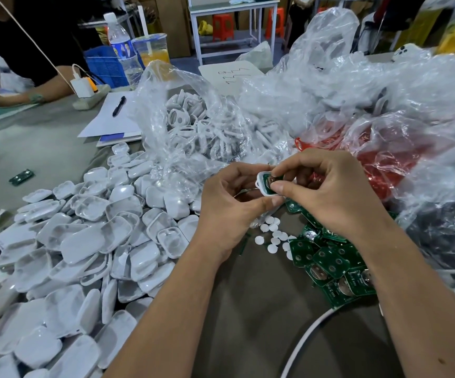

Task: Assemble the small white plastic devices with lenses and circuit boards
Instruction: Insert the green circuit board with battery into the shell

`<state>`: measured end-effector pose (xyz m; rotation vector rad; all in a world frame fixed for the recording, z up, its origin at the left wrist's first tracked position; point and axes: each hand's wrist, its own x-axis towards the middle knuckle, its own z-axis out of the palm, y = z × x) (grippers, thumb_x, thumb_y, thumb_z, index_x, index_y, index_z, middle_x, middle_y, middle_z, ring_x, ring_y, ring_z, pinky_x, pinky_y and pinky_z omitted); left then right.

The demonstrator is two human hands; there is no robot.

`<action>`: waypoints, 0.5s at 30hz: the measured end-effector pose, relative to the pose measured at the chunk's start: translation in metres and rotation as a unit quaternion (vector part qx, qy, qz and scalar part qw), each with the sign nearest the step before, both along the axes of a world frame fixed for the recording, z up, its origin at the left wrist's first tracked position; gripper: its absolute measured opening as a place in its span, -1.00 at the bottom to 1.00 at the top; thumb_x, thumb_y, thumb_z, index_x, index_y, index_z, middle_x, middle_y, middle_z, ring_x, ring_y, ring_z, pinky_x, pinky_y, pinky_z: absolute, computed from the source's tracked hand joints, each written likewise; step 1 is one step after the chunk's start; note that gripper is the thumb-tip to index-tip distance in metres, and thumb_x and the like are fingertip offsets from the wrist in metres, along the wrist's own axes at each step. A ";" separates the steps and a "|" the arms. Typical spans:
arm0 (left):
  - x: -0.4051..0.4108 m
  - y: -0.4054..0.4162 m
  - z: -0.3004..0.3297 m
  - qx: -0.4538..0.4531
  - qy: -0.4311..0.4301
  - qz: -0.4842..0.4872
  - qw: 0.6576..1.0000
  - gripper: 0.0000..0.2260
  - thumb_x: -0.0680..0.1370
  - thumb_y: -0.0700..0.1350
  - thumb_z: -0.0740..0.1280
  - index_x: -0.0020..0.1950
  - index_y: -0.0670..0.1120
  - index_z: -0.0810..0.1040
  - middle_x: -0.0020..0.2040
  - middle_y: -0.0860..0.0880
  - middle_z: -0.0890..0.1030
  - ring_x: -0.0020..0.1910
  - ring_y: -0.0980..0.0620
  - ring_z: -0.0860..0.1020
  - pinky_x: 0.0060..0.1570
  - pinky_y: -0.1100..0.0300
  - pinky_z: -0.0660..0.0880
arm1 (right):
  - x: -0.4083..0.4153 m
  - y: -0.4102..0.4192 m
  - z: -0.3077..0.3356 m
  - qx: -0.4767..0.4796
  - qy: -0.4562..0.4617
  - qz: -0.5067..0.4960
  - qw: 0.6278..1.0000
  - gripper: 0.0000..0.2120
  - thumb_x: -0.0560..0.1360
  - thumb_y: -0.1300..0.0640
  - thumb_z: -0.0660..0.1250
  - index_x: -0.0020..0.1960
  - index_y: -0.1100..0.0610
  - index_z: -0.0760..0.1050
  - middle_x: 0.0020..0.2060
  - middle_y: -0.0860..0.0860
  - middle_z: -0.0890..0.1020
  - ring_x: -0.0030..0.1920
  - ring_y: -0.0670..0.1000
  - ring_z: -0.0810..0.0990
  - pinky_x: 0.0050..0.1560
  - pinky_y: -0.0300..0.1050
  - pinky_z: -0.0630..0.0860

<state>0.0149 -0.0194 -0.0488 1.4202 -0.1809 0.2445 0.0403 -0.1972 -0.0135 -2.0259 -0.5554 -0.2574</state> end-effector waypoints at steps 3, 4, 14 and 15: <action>0.001 0.001 0.000 0.001 0.003 0.001 1.000 -0.62 0.31 -0.28 0.63 0.09 -0.10 0.68 -0.02 -0.11 0.75 0.00 -0.07 0.73 -0.01 0.12 0.63 | 0.001 0.000 0.000 -0.010 0.002 0.000 1.000 -0.81 0.41 0.17 0.62 -0.06 -0.07 0.74 -0.26 -0.10 0.65 -0.28 -0.08 0.57 -0.23 -0.26 0.54; 0.001 0.000 0.000 0.002 0.003 0.002 1.000 -0.62 0.31 -0.27 0.63 0.08 -0.09 0.69 -0.02 -0.10 0.75 0.00 -0.07 0.73 -0.01 0.12 0.63 | 0.001 0.000 -0.001 -0.011 0.003 0.002 1.000 -0.82 0.41 0.16 0.62 -0.06 -0.07 0.74 -0.25 -0.11 0.66 -0.27 -0.09 0.57 -0.22 -0.26 0.54; 0.001 0.001 -0.003 0.007 0.001 -0.001 1.000 -0.62 0.33 -0.29 0.63 0.12 -0.17 0.68 0.03 -0.13 0.75 0.06 -0.12 0.72 0.08 -0.01 0.65 | 0.002 0.000 -0.002 0.025 0.041 0.021 0.999 -0.89 0.43 0.14 0.61 -0.11 -0.05 0.75 -0.21 -0.06 0.73 -0.16 0.07 0.69 -0.06 0.09 0.64; 0.000 0.001 -0.003 0.009 0.001 -0.001 1.000 -0.62 0.33 -0.29 0.63 0.12 -0.17 0.68 0.02 -0.12 0.75 0.06 -0.12 0.72 0.08 -0.01 0.65 | 0.002 0.000 -0.002 0.029 0.046 0.022 0.998 -0.89 0.43 0.14 0.61 -0.11 -0.05 0.75 -0.22 -0.06 0.74 -0.16 0.09 0.70 -0.07 0.10 0.65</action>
